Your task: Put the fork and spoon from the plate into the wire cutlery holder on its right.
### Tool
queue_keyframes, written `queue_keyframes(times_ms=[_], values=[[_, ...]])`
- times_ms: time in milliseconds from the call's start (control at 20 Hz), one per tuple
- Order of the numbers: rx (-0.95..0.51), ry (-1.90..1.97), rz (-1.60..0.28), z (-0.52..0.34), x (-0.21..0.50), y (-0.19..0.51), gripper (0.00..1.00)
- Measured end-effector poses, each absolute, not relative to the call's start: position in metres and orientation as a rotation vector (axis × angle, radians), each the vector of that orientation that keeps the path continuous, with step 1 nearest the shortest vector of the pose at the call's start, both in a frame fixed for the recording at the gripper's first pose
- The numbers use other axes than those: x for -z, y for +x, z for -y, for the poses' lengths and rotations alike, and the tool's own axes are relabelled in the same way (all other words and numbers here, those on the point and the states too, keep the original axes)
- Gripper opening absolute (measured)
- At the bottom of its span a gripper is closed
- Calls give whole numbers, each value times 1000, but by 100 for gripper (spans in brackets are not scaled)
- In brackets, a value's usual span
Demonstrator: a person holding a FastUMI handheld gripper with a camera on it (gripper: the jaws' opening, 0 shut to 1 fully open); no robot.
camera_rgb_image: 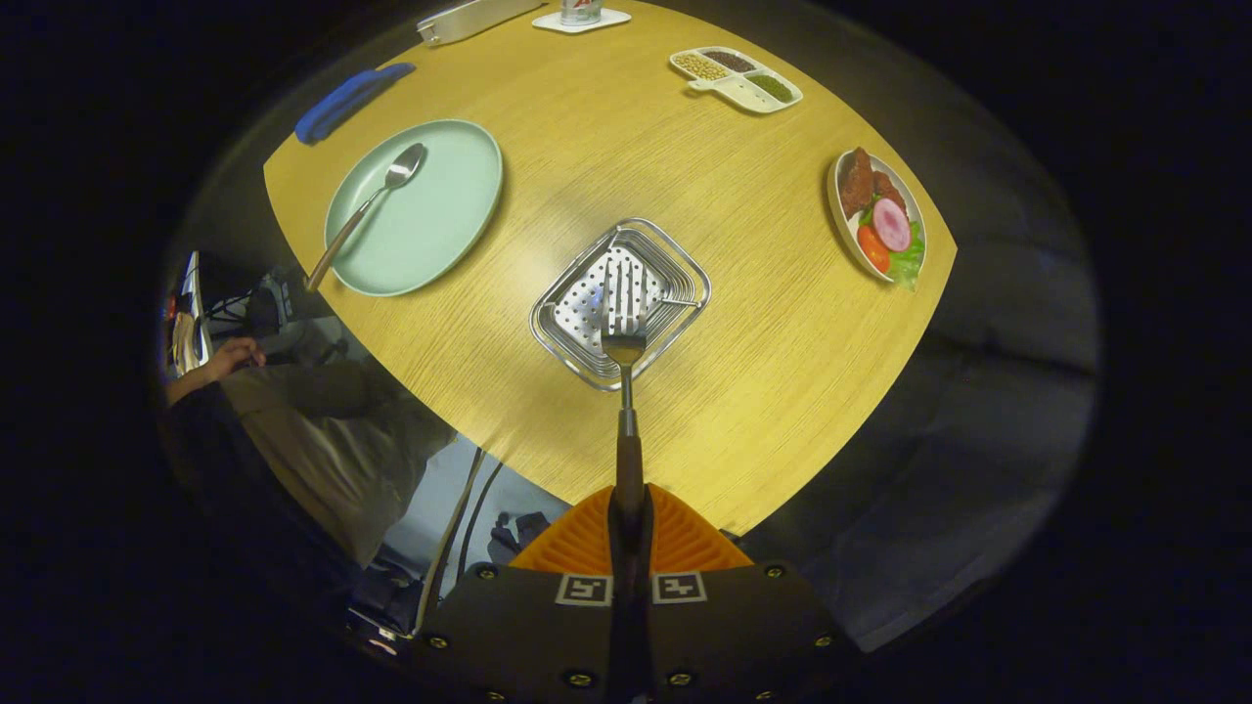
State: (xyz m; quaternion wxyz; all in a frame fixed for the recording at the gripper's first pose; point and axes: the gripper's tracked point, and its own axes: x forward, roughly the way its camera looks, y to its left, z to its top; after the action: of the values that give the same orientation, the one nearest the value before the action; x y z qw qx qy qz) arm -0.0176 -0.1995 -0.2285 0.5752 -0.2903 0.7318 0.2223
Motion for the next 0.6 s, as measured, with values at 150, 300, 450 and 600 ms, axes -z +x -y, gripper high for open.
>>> queue_keyframes(times_ms=[150,300,450,600], values=[[-524,-722,-1774,198,239,-10,1],[-538,-793,-1829,199,246,-5,1],[-556,-794,-1878,193,252,-1,1],[-556,-801,-1908,190,257,2,1]])
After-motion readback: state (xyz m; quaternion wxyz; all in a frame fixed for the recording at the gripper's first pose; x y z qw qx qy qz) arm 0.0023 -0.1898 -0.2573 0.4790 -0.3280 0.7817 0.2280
